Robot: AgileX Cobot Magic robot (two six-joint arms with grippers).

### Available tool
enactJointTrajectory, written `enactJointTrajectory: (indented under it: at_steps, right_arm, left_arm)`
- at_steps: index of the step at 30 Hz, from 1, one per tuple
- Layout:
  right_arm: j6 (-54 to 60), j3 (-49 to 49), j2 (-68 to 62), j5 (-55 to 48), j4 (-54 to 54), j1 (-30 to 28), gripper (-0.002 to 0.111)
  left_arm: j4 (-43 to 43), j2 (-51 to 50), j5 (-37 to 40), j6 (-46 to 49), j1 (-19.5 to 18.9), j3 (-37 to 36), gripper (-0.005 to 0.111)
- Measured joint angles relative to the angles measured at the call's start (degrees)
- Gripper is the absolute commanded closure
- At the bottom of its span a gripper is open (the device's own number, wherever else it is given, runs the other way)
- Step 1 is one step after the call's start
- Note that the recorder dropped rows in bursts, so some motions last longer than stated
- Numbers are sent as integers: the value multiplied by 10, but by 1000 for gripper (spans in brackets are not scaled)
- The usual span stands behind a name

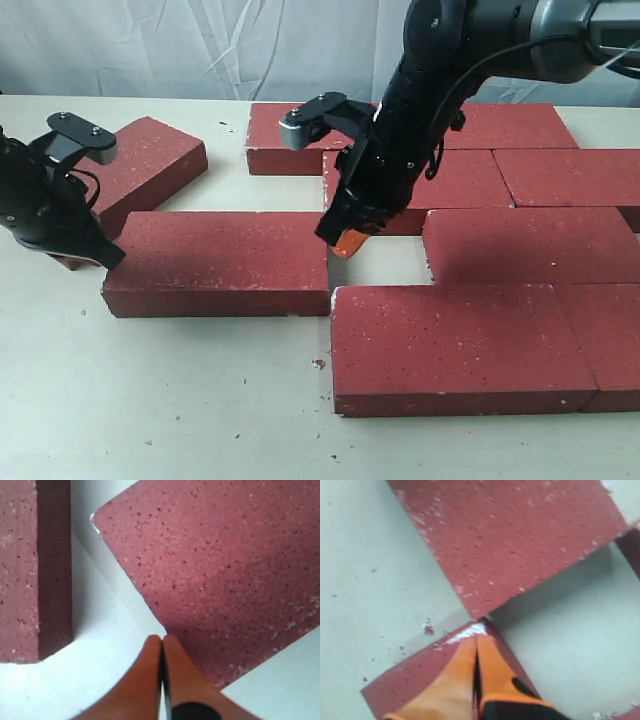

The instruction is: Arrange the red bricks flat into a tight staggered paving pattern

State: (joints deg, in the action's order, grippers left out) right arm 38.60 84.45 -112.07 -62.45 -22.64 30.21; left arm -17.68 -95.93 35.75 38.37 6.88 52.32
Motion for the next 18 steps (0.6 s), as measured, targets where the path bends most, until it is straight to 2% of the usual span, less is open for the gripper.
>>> enactJointTrajectory:
  at_steps: [4,11,18]
  right_arm:
    - [40,0,1,-14,-41,27,109]
    - [88,0,0,-19,-47,88,109]
    - [94,0,-18,-5,20,100,109]
  left_arm:
    - [11,-14,1,0,0,0,107]
    - [8,-24,-16,0,0,0,107]
    - [-29,-25,-22,26,0,0,107]
